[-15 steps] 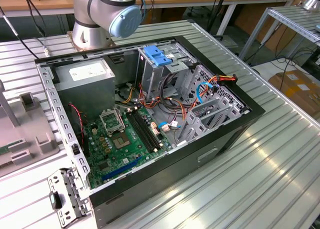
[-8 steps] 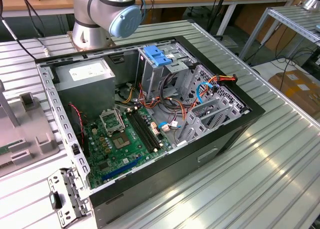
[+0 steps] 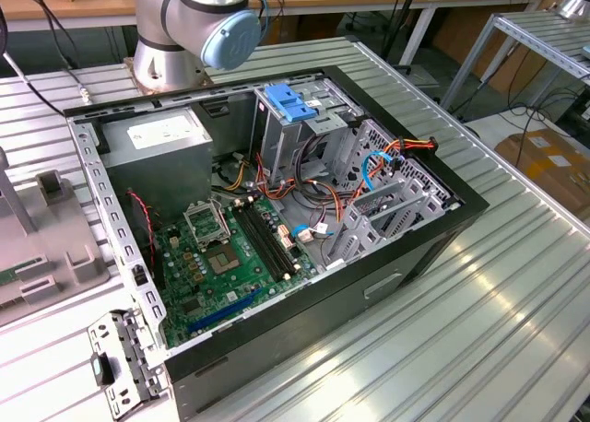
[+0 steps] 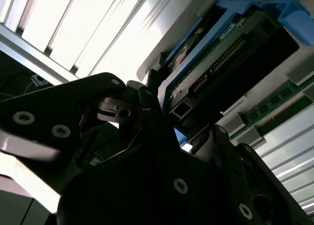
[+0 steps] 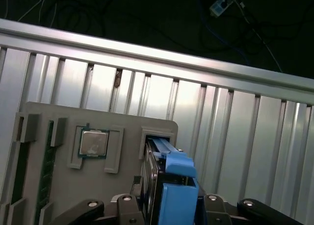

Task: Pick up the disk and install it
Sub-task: 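Pick up the disk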

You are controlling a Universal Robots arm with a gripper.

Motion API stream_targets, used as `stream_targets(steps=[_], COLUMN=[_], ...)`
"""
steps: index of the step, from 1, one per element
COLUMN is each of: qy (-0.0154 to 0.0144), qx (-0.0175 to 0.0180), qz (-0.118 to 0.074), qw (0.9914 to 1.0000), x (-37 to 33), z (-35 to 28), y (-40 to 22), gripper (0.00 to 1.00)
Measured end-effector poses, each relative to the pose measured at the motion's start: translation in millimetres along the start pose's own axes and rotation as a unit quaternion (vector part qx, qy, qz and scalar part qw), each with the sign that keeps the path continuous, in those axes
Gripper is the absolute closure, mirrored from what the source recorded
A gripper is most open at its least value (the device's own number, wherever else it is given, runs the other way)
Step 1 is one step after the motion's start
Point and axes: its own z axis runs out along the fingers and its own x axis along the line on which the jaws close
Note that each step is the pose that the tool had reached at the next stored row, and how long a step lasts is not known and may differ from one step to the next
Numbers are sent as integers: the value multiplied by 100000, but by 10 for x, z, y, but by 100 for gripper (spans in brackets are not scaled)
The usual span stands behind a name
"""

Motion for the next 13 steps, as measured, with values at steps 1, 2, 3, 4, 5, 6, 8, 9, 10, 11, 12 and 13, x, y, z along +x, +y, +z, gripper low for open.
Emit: stream_targets(steps=[1,2,3,4,5,6,8,9,10,11,12,13], qy=[0,2,2,2,2,4,7,-2,1,2,2,2], qx=[-11,-16,-21,-20,-15,-15,-15,-12,-14,-13,-11,-11], qz=[1,3,3,2,3,2,2,5,4,4,3,3], qw=[100000,100000,100000,100000,100000,100000,100000,100000,100000,100000,100000,100000], x=[0,0,0,0,0,0,0,0,0,0,0,0], z=[7,7,7,7,8,8,9,10,10,11,11,11], y=[1,1,1,1,1,1,1,1,1,1,1,1], gripper=[52,52,52,52,52,52,53,59,62,62,62,62])
